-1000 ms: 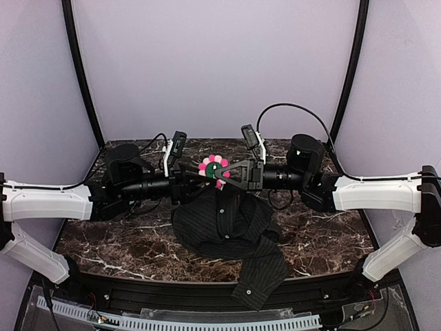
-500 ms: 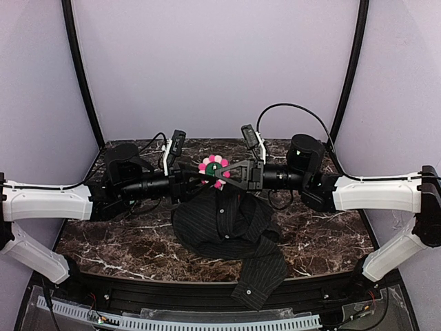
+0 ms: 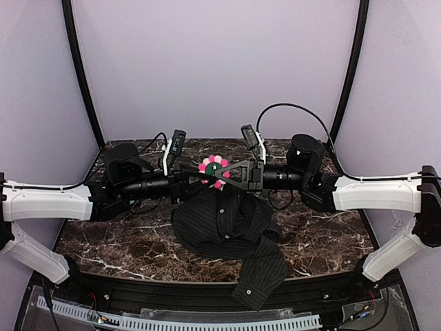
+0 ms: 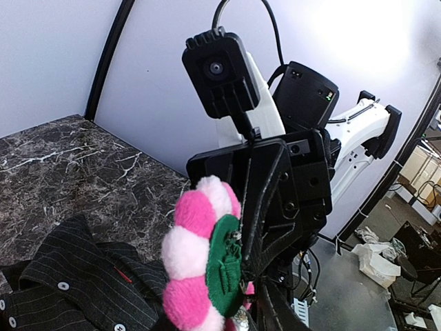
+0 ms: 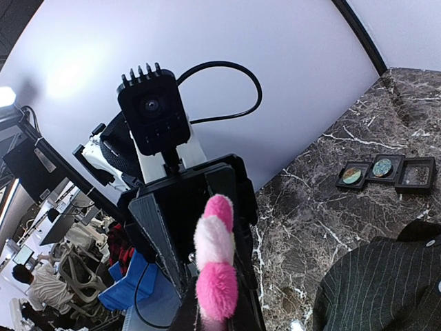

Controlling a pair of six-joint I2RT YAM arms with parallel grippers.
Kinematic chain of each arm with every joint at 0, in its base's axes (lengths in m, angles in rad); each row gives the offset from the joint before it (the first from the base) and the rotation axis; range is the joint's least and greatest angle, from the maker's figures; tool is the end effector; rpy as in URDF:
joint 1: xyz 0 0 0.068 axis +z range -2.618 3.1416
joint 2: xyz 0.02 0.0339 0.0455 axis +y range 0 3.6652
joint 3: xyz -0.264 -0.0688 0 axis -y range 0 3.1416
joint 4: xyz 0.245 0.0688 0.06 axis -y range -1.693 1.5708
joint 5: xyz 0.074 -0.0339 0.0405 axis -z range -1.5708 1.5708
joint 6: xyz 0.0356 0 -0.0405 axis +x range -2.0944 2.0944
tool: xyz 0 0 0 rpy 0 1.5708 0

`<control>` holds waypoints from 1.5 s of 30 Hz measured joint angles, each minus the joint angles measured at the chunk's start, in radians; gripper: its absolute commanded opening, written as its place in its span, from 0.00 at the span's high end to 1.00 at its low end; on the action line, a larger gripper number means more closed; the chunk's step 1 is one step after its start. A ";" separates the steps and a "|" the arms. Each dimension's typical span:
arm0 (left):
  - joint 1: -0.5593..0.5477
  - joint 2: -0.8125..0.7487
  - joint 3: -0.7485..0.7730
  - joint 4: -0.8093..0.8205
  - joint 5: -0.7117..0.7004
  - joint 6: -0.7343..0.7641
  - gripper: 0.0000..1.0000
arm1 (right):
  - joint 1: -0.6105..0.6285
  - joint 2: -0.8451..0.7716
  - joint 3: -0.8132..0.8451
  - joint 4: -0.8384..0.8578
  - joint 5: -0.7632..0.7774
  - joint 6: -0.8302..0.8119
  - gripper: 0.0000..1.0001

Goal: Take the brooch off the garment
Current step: Close the brooch.

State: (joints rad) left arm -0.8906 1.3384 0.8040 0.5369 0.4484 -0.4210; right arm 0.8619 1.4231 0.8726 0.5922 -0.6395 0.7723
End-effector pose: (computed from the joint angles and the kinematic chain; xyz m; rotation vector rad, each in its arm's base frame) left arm 0.1809 -0.2481 0.2975 0.7741 1.5643 -1.3476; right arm 0.1947 0.2596 0.3019 -0.6763 1.7069 1.7126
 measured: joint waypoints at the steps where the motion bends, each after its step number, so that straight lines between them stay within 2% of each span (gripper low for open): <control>1: 0.000 0.000 0.000 0.001 0.002 -0.002 0.74 | 0.000 0.000 0.000 0.001 0.000 0.000 1.00; 7: 0.000 0.000 0.000 0.010 0.021 -0.024 0.81 | -0.002 0.000 -0.001 0.012 -0.015 -0.008 1.00; 26: 0.011 0.008 0.014 0.019 0.137 -0.092 0.87 | -0.009 -0.002 -0.013 0.059 -0.079 -0.029 1.00; 39: 0.025 0.038 0.047 -0.008 0.205 -0.115 0.92 | -0.019 -0.011 -0.013 0.030 -0.108 -0.061 1.00; 41: 0.026 0.039 0.048 -0.008 0.211 -0.115 0.91 | -0.019 -0.013 -0.013 0.026 -0.109 -0.062 1.00; 45: 0.026 0.039 0.048 -0.012 0.209 -0.112 0.72 | -0.019 -0.019 -0.013 0.012 -0.102 -0.064 1.00</control>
State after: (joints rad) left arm -0.8646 1.3773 0.8520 0.5247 0.6571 -0.5327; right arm 0.8433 1.4040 0.8600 0.6041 -0.7414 0.7086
